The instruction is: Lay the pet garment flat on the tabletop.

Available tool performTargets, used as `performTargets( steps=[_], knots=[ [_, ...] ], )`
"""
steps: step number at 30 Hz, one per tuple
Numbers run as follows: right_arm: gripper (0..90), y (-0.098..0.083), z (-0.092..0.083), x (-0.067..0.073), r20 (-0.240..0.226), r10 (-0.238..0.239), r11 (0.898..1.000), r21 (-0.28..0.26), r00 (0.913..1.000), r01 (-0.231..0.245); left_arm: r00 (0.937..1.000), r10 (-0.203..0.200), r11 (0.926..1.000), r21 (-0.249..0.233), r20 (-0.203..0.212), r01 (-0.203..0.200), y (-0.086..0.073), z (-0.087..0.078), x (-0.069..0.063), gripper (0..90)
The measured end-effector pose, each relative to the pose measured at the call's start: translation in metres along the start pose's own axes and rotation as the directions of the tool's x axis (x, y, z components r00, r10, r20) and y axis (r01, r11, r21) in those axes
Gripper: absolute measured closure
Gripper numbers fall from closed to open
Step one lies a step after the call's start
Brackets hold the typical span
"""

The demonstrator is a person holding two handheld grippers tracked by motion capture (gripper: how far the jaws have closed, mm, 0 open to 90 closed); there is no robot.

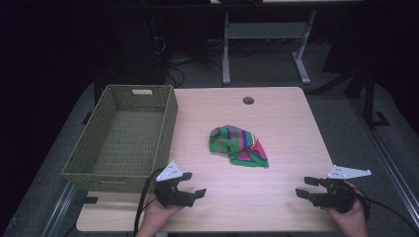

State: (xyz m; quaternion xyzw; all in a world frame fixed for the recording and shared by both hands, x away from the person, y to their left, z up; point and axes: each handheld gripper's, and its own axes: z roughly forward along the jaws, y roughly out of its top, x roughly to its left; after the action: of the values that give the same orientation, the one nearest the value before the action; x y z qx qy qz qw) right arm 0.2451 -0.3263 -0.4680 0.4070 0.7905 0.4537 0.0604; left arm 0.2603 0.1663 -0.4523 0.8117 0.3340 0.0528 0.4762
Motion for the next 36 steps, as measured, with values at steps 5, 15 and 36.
performTargets(
  steps=[5,15,36],
  knots=[
    [31.3,0.000,0.002,0.000,-0.007,0.000,1.000,0.011,1.0000,0.000,1.0000,0.004,1.0000,0.007,-0.001,-0.004,0.000,0.001,0.000,18.1],
    [30.5,0.011,0.009,0.009,-0.016,-0.019,0.999,0.028,0.9997,0.019,0.9999,0.015,0.9998,0.015,-0.008,-0.015,-0.003,-0.002,-0.003,18.1],
    [29.3,0.095,0.027,0.016,-0.102,-0.066,0.985,0.154,0.9926,0.081,0.9991,0.041,0.9991,-0.002,-0.001,-0.041,0.001,-0.005,0.000,18.1]
  ],
)
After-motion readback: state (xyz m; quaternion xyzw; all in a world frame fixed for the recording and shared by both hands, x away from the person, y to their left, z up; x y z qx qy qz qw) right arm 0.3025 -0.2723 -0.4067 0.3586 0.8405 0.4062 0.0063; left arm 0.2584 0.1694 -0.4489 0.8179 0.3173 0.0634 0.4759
